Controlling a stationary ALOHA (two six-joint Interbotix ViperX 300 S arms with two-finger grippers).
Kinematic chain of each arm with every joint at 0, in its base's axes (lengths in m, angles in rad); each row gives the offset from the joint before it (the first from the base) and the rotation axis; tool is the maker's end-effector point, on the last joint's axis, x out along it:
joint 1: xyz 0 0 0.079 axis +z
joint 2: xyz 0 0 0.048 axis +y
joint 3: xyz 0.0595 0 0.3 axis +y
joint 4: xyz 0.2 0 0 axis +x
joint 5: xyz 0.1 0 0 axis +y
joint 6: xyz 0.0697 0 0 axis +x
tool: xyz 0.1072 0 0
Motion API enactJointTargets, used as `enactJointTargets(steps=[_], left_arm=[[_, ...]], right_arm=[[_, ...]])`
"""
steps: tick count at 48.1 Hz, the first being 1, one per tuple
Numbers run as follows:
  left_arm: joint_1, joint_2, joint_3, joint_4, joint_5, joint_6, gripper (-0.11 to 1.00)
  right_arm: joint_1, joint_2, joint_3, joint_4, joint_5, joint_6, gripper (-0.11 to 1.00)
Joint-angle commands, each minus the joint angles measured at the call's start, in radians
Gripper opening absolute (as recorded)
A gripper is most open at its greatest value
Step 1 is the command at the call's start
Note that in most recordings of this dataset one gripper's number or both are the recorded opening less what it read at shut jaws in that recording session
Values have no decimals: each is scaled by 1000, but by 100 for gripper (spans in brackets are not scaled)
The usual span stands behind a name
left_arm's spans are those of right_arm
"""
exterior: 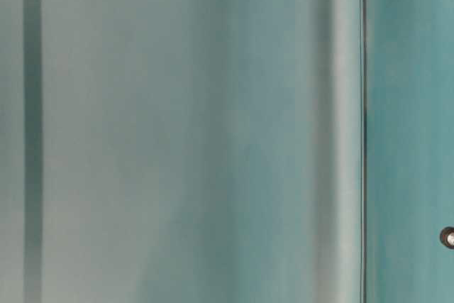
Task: Insert the USB cable into the female connector supported by the left arm.
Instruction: 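Move the right gripper open over the black USB plug on the table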
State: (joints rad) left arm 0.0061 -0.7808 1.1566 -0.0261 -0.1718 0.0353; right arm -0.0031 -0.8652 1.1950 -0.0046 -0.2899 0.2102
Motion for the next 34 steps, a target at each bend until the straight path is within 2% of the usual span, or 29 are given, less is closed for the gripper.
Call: enactJointTargets(steps=[1, 7, 11, 15, 17, 22, 29, 34], left_arm=[[0, 11, -15, -2, 15, -23, 13], [2, 25, -12, 15, 58, 6, 40], [3, 35, -3, 23, 74, 66, 65], [12, 44, 8, 21, 75, 127, 86], [15, 52, 12, 23, 69, 150, 89], [20, 69, 26, 21, 54, 158, 86], [20, 94, 72, 2, 0, 133, 86], [20, 107, 89, 0, -35, 98, 86]], right_arm=[[-2, 15, -18, -3, 3, 2, 0], [-3, 49, -20, -5, 132, 0, 0], [-3, 83, -26, -8, 229, 2, 0], [-3, 120, -43, -8, 273, 5, 0], [-3, 132, -49, -6, 268, 5, 0], [-3, 160, -55, -6, 239, 5, 0], [-3, 195, -43, -6, 210, 38, 0], [-3, 227, -29, -6, 212, 98, 0]])
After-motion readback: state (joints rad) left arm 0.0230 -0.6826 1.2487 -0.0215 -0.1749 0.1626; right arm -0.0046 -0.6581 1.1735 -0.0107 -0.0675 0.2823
